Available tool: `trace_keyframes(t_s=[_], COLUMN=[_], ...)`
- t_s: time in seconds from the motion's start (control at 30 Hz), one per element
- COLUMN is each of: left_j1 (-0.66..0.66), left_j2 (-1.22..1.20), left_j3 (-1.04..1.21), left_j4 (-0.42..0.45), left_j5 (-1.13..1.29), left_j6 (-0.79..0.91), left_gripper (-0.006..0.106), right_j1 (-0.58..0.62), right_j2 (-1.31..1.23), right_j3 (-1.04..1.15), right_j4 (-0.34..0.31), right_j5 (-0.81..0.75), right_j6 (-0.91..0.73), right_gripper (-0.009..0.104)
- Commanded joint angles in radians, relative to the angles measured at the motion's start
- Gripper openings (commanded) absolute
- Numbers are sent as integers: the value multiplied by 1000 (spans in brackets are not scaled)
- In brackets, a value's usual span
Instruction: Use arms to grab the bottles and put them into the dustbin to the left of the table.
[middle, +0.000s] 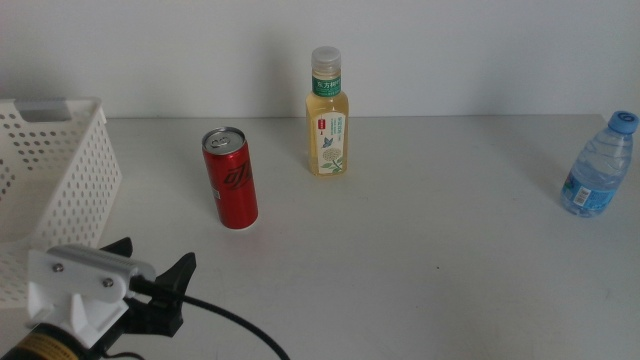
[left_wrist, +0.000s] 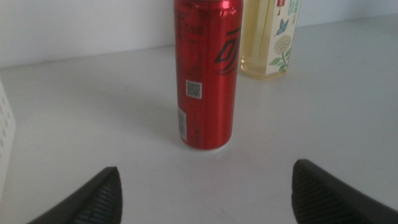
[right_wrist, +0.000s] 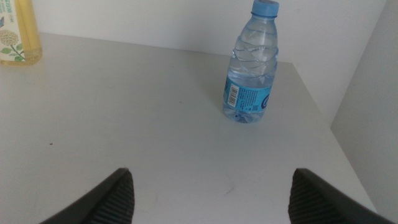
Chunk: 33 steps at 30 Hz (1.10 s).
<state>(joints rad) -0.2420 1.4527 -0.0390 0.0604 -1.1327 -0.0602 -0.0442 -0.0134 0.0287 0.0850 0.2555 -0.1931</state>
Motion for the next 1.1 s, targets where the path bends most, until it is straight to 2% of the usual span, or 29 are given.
trace_keyframes(t_s=[0.0,0.43,0.77,0.97,1.07], left_j1=[-7,-7,-7,-7,-7], left_j2=[21,229,347,412,432], left_j3=[-66,-338,-531,-618,-657], left_j4=[14,52,105,108,110], left_j5=[-126,-94,28,58,74], left_j6=[-15,-27,-52,-52,-78], left_gripper=[94,94,94,94,90], right_j1=[-6,-6,-6,-6,-6], right_j2=[-21,-21,-21,-21,-21], right_j3=[-10,-10,-10,-10,-10], right_j4=[-13,-13,-13,-13,-13], right_j5=[-74,-74,-74,-74,-74], right_j6=[-11,-11,-11,-11,-11], right_gripper=[63,63,63,63,63])
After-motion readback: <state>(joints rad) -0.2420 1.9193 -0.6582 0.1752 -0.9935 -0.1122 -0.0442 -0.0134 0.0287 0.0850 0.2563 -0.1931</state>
